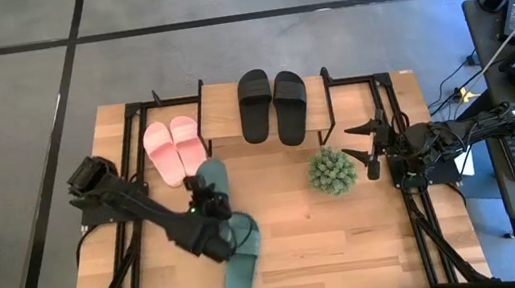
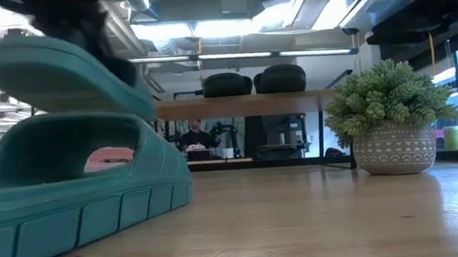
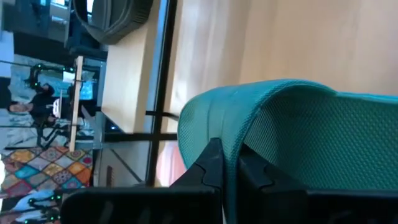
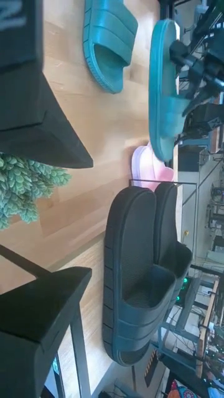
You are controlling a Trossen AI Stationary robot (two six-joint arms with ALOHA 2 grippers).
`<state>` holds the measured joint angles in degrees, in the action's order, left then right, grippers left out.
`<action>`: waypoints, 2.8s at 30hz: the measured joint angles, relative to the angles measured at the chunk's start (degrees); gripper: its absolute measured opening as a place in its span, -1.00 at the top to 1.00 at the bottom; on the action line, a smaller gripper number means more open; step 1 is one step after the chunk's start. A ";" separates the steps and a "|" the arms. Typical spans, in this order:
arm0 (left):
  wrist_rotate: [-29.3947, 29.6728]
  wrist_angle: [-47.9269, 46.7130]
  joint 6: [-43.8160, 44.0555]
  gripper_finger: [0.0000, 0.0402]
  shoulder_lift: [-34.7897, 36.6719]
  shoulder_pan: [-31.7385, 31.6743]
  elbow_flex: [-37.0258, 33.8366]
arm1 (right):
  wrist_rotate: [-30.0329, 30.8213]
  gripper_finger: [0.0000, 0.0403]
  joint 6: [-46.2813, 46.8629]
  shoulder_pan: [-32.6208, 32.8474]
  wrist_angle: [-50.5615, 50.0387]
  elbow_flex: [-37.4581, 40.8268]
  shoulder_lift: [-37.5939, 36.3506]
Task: Pick and place slides into the shelf
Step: Put the left green slide under the shelf
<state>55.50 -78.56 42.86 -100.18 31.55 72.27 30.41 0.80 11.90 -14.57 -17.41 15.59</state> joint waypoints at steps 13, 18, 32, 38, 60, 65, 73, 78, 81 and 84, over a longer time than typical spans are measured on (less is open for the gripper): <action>-5.00 25.31 -26.53 0.98 9.53 -8.54 -5.61 | 0.04 -0.35 -2.61 0.00 0.08 0.00 0.01; -10.07 42.85 -37.63 0.99 17.39 -12.13 -15.42 | 0.04 -0.35 -2.61 0.00 0.05 0.00 0.01; -15.16 62.44 -48.67 0.99 19.21 -25.25 -30.34 | 0.02 -0.35 -2.28 0.00 0.16 0.00 0.02; -16.06 64.44 -49.76 0.99 18.38 -29.17 -31.96 | 0.00 -0.35 -0.92 0.00 0.15 0.00 0.02; -16.43 76.50 -54.08 0.71 9.03 -33.65 -33.57 | 0.02 -0.35 -0.98 0.00 0.11 0.00 0.02; -16.49 76.38 -53.91 0.63 9.03 -33.40 -33.59 | 0.02 -0.35 -0.96 0.00 0.11 0.00 0.02; -18.84 75.49 -52.37 0.27 8.96 -33.26 -31.75 | 0.02 -0.35 -0.87 0.00 0.11 0.00 0.02; -20.24 72.01 -50.93 0.07 8.96 -33.24 -29.01 | 0.02 -0.35 -0.85 0.00 0.11 0.00 0.02; -21.33 66.16 -49.01 0.02 8.96 -33.23 -27.61 | 0.02 -0.35 -0.85 0.00 0.11 0.00 0.01; -21.16 62.19 -46.15 0.02 8.96 -33.24 -27.19 | 0.02 -0.35 -0.85 0.00 0.11 0.00 0.02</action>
<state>34.34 -16.37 -3.29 -91.22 -1.69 45.08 30.44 -0.05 11.90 -14.46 -17.41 15.62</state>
